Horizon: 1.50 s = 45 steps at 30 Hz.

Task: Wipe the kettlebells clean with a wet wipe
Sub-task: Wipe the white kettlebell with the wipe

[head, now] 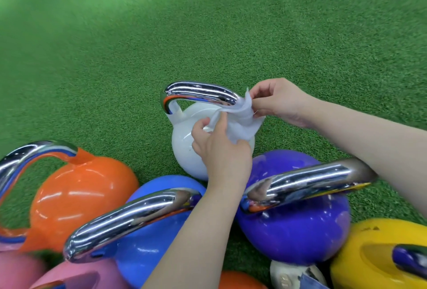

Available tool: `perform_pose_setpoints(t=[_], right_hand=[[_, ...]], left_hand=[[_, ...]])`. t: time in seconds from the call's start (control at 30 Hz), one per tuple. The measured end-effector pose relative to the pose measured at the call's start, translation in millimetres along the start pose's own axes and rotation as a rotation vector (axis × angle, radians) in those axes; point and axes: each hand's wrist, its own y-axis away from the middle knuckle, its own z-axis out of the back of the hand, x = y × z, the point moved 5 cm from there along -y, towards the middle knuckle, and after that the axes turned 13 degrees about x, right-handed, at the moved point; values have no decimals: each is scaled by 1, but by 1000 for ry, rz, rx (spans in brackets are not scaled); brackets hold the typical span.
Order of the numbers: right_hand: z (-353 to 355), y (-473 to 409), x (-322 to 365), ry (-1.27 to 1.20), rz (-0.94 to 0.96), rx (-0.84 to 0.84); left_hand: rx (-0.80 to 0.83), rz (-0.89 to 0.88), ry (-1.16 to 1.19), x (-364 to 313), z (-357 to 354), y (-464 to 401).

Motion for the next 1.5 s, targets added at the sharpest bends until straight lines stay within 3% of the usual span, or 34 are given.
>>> perform_pose_setpoints(t=[0.2,0.3,0.47,0.67,0.97,1.07,1.27,1.37,1.5], right_hand=[[-3,-3,-10,120,-80,-7],[0,-1,-12,132,-88,-19],[3,1,-11,184,-72,9],[-11,-8,-15,665,-129,137],[-26,-15,-31,925,-247,137],[-25,-17,-25,939,-255,163],[-16,-12,6,702,-154,204],[-18,-15,26,631,-118,238],[-20,-26,46,437,-83,221]], left_hand=[[196,26,63,-3,-5,-10],[202,-81,104,-4,-9,-15],[261,-100,299,4,-20,-15],[362,21,125,14,-32,-17],[410,27,24,17,-40,-18],[354,7,58,20,-38,-22],[20,-110,220,2,-15,-33],[-15,-76,522,0,-2,-37],[-53,105,954,-3,15,-47]])
